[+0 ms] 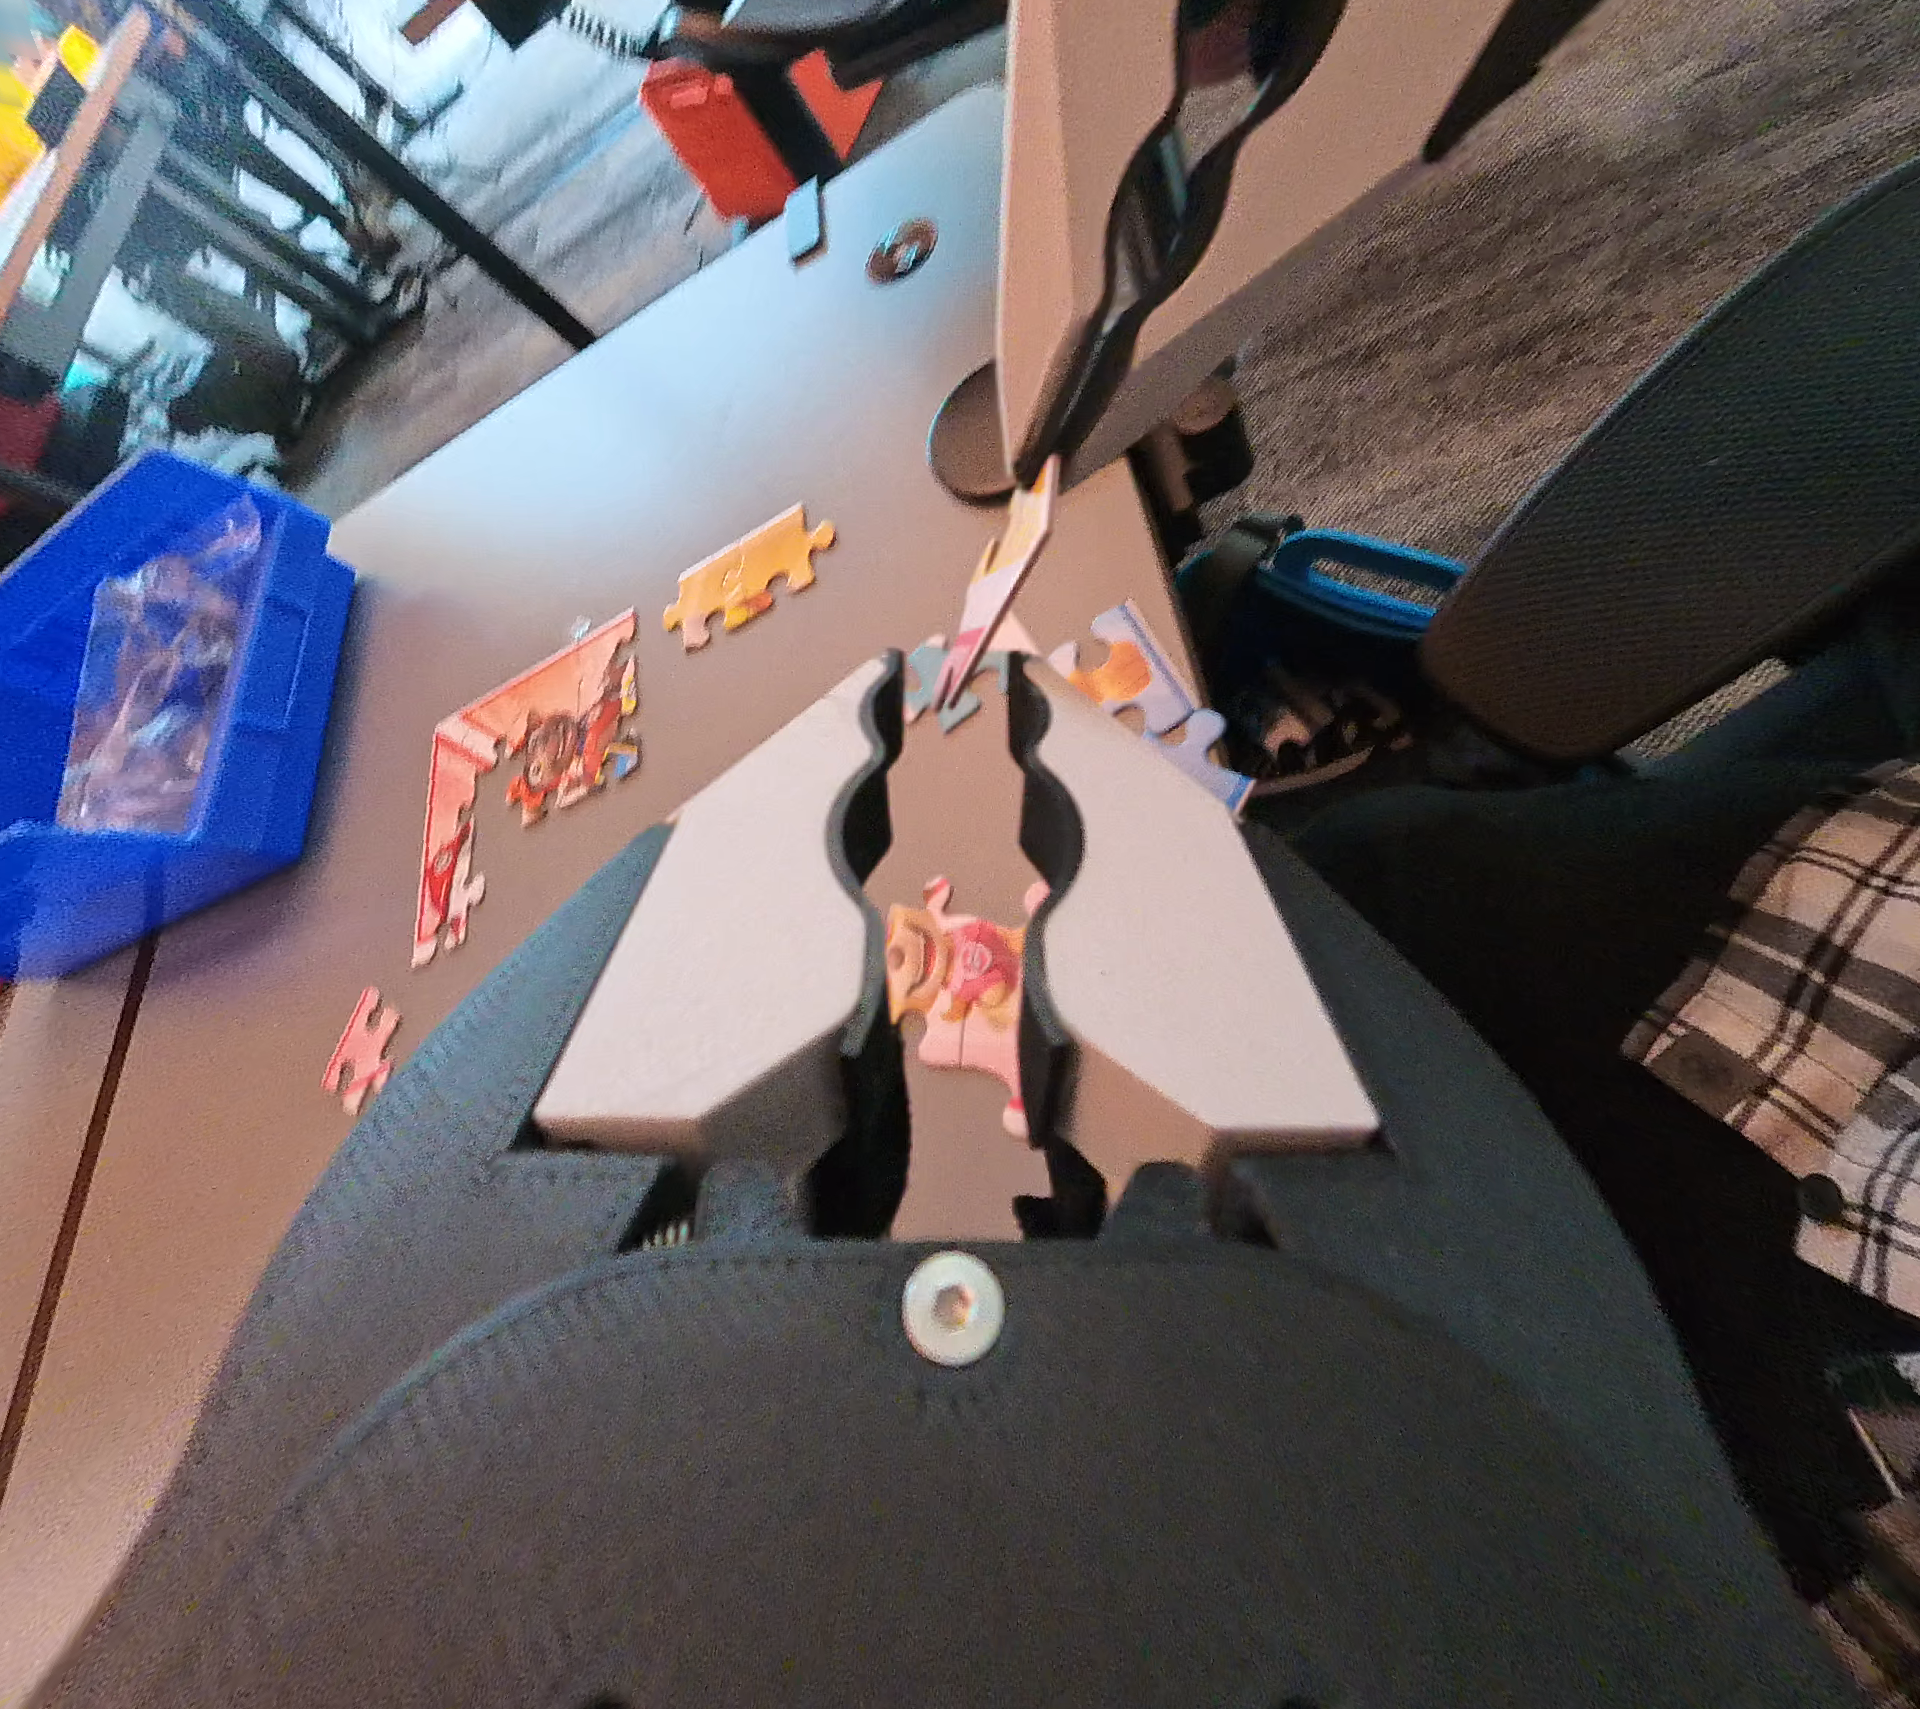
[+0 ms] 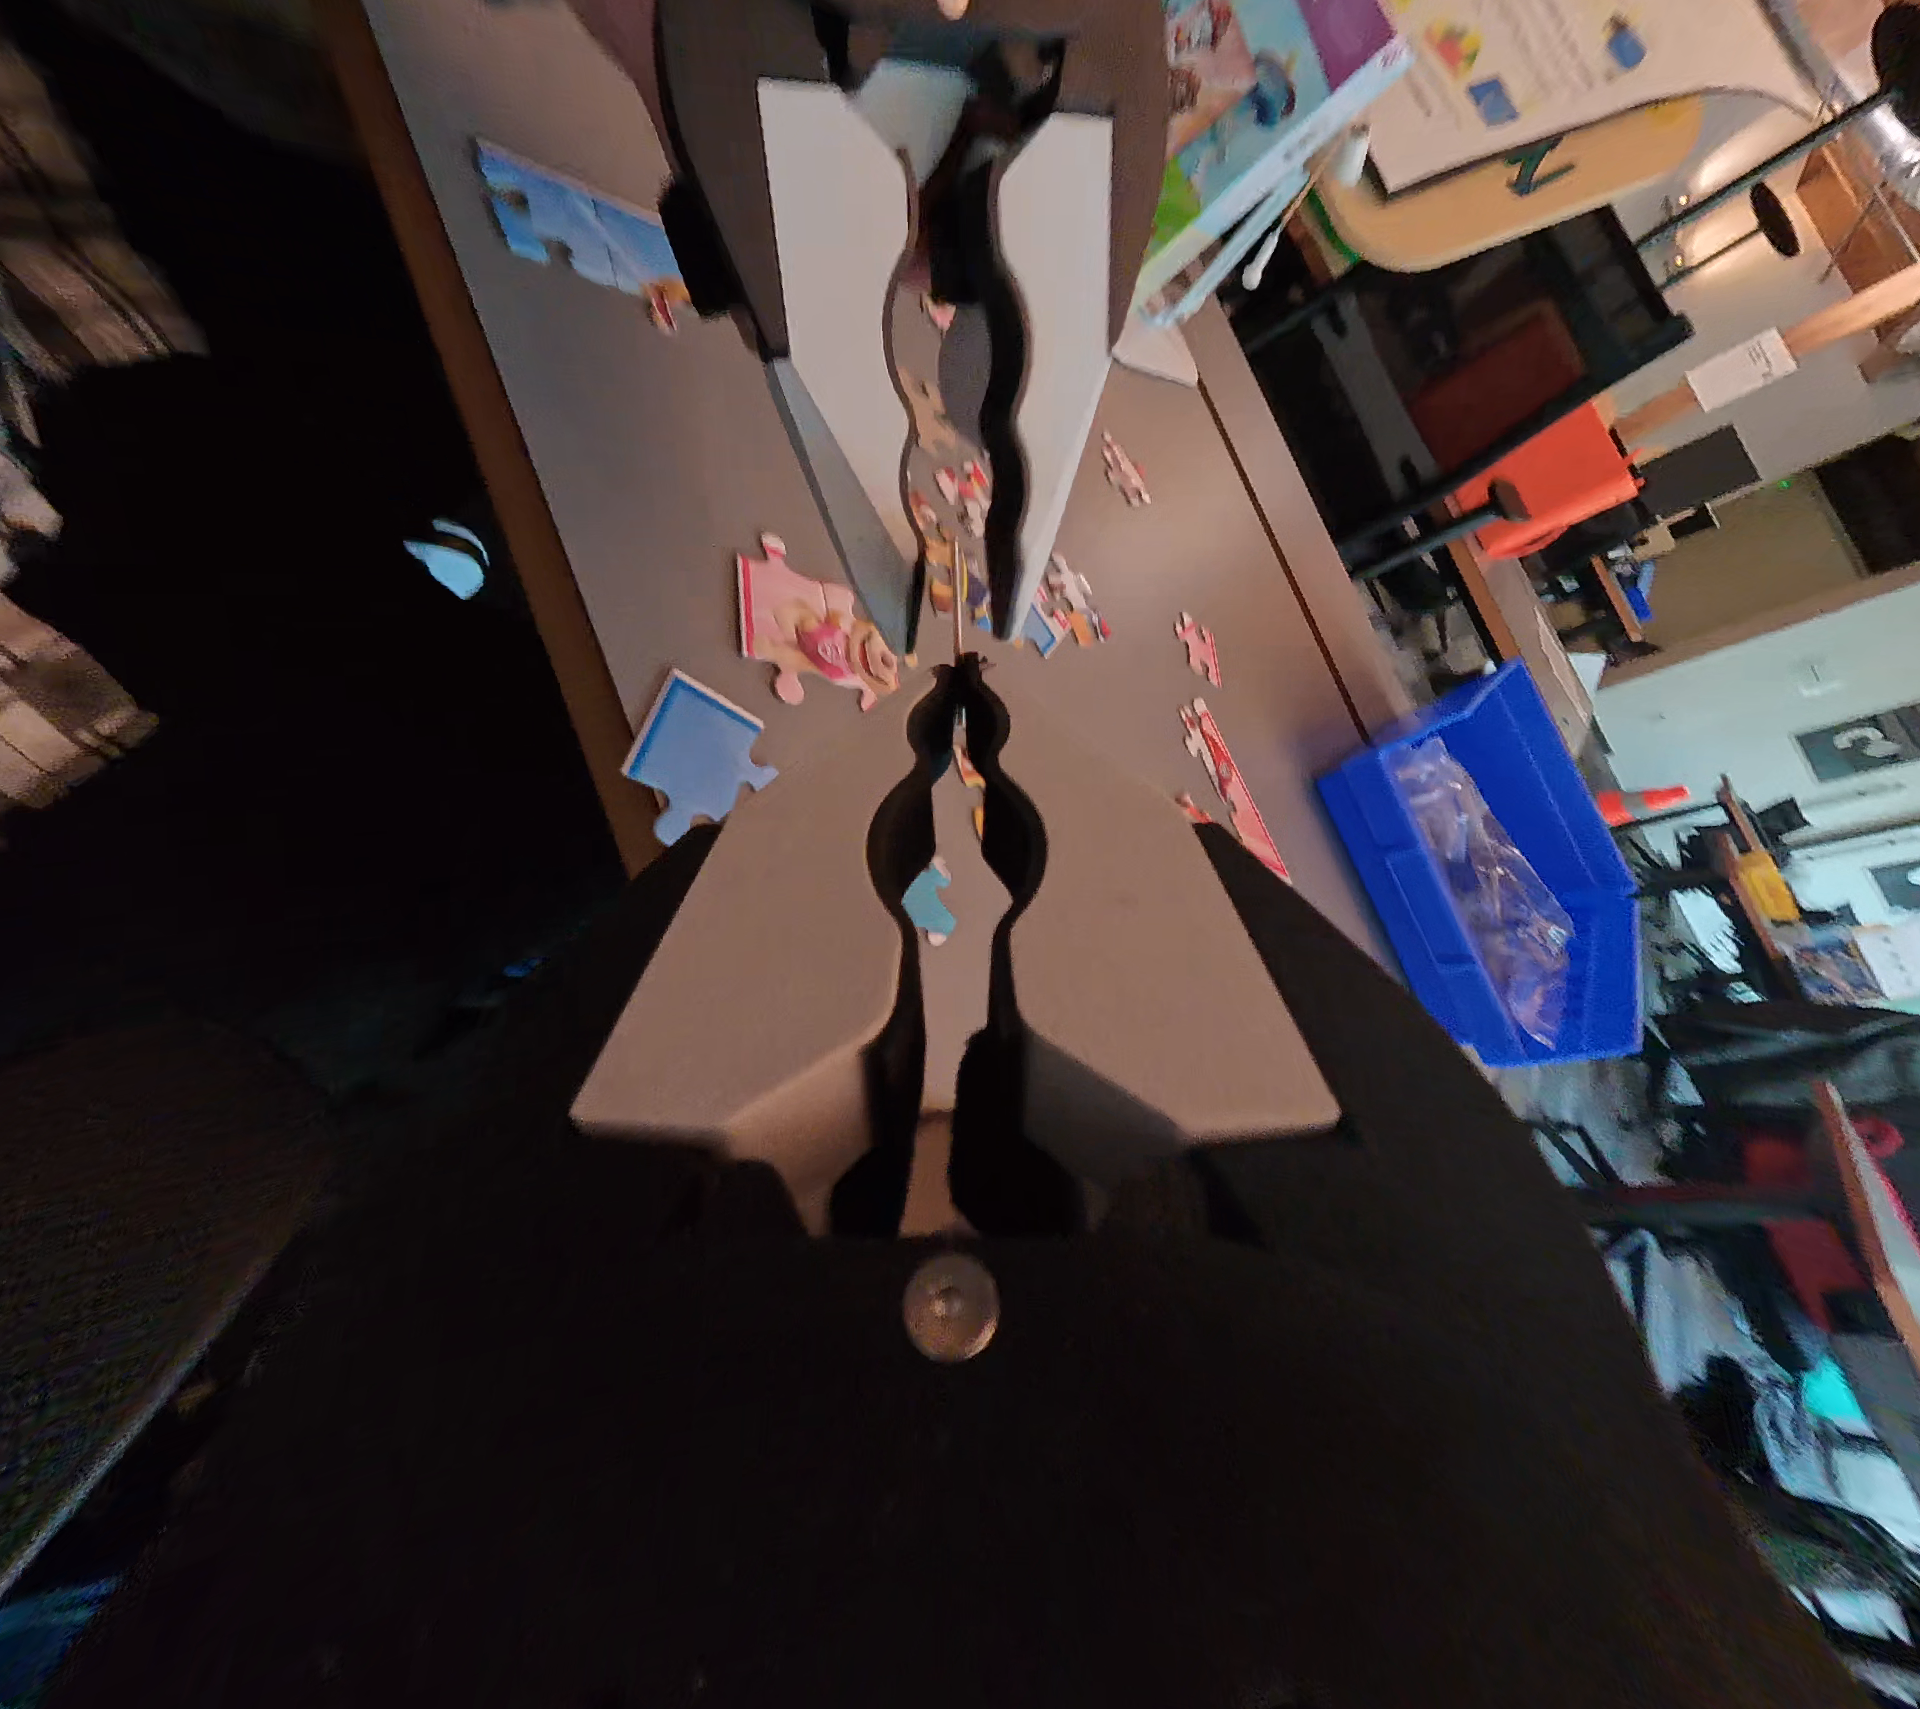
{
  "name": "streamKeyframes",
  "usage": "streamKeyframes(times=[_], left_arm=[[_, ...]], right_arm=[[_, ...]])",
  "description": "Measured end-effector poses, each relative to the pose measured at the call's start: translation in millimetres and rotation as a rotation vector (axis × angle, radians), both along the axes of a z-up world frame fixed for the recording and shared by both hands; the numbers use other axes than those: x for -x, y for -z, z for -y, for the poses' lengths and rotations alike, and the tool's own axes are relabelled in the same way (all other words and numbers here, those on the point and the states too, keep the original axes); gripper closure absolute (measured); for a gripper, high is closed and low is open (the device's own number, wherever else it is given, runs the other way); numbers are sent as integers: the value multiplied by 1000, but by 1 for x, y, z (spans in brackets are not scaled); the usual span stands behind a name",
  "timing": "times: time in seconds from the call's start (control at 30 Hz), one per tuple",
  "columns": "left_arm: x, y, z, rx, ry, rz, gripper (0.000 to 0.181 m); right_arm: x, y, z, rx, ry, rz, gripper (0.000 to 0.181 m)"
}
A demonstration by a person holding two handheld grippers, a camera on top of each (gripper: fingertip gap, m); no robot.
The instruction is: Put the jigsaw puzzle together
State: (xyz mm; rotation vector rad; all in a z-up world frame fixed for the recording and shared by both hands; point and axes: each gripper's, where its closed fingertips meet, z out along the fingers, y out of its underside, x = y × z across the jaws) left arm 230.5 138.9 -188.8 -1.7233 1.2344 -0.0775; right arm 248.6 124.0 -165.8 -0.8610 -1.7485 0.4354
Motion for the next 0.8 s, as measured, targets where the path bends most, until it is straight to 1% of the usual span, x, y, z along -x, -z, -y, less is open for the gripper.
streamKeyframes(times=[0.07, 0.17, 0.23, 0.37, 0.43, 0.5, 0.63, 0.8], left_arm=[[-8, -2, 4, -22, 48, 22, 175], [-9, -3, 0, -61, 49, 6, 180], [-4, -7, -10, -127, -11, -52, 181], [7, -2, -25, -236, -117, -303, 181], [2, -1, -25, -260, -124, -356, 181], [0, 2, -25, -267, -131, -404, 181], [-5, 7, -25, -259, -131, -436, 181], [-11, 7, -28, -215, -97, -396, 181]], right_arm=[[-2, -6, 6, 35, -31, -29, 181], [-5, -8, -1, 94, -17, -54, 181], [-8, -8, -12, 120, 42, -42, 168], [-11, -11, -16, -45, 140, 21, 169], [-8, -8, -16, -126, 185, 80, 166], [-7, 0, -19, -218, 228, 140, 170], [-8, 13, -25, -273, 263, 199, 179], [-15, 15, -32, -221, 253, 182, 181]])
